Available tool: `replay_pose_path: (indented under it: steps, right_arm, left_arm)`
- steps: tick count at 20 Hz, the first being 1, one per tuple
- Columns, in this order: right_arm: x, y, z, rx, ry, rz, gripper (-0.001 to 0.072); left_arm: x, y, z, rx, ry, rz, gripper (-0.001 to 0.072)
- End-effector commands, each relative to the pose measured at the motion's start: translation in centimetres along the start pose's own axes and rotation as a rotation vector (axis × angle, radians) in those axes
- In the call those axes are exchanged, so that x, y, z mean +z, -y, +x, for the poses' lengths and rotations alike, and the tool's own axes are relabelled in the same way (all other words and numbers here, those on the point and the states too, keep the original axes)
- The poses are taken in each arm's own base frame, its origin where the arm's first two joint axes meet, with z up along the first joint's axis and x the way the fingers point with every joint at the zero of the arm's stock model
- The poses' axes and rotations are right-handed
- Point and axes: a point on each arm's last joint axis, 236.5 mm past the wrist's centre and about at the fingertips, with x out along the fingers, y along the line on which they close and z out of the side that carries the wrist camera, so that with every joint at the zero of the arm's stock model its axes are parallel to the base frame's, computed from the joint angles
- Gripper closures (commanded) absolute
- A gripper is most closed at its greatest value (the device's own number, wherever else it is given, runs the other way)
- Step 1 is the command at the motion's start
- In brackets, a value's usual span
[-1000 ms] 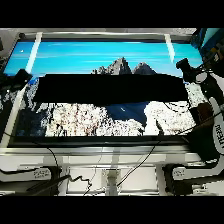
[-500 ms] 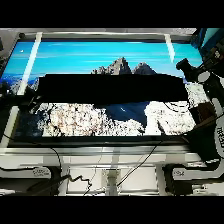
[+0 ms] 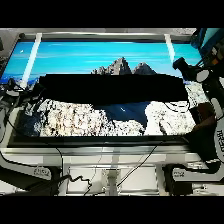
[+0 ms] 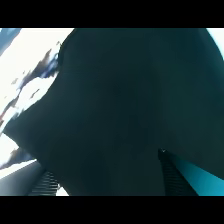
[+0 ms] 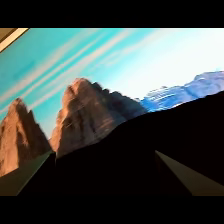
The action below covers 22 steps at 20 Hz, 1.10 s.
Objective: Fold the clothes and pants, and hang the long-sleeved shirts on hangers.
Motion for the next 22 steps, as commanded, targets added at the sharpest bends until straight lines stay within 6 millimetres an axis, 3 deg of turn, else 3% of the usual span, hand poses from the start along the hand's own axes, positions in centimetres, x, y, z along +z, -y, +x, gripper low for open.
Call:
replay_pose_path:
  steps: [1,2,3,4,6,7,8,9,11,13,16,20,22]
  right_arm:
    - [-2.2,-4.9,-0.4,0.076,-0.029,-0.105,0.0023]
    - [-3.1,-6.7,-0.6,0.104,-0.041,-0.137,0.0024]
    - [-4.2,-8.4,-0.7,0.131,-0.055,-0.159,0.0024]
    - [-5.3,-10.0,-0.8,0.156,-0.068,-0.178,0.0024]
    - [-6.1,-12.5,-1.0,0.201,-0.053,-0.202,0.0025]
    - [-5.9,-13.8,-1.2,0.227,-0.021,-0.208,0.0061]
    - [-5.5,-15.3,-1.4,0.257,0.023,-0.213,0.0336]
    - [-5.1,-16.7,-1.7,0.287,0.068,-0.217,0.0701]
    - [-4.6,-19.8,-2.3,0.351,0.152,-0.220,0.0691]
    - [-6.7,-22.1,-1.7,0.382,0.086,-0.224,0.0692]
    - [-12.1,-25.8,-0.3,0.411,-0.124,-0.278,0.0692]
    - [-18.3,-32.3,0.8,0.497,-0.246,-0.357,0.0693]
    - [-23.9,-34.4,1.1,0.529,-0.371,-0.374,0.0693]
  left_arm:
    - [1.7,2.1,1.4,-0.001,0.112,0.053,0.0059]
    - [2.4,2.6,1.4,-0.001,0.151,0.063,0.0254]
    - [2.9,2.9,1.4,0.000,0.177,0.070,0.0526]
    - [3.0,3.2,1.4,-0.001,0.185,0.088,0.0700]
    - [3.8,4.3,0.7,-0.003,0.192,0.182,0.0700]
    - [4.4,5.3,-0.2,-0.006,0.190,0.255,0.0700]
    - [5.0,6.3,-1.3,-0.011,0.190,0.309,0.0700]
    - [5.5,7.4,-2.5,-0.022,0.189,0.350,0.0700]
    - [6.1,9.5,-5.2,-0.056,0.190,0.380,0.0699]
    - [7.0,11.5,-8.3,-0.087,0.229,0.398,0.0697]
    - [7.9,14.1,-12.9,-0.132,0.280,0.425,0.0697]
    - [5.2,15.9,-17.2,-0.179,0.196,0.476,0.0697]
    - [4.2,16.5,-18.7,-0.198,0.169,0.496,0.0697]
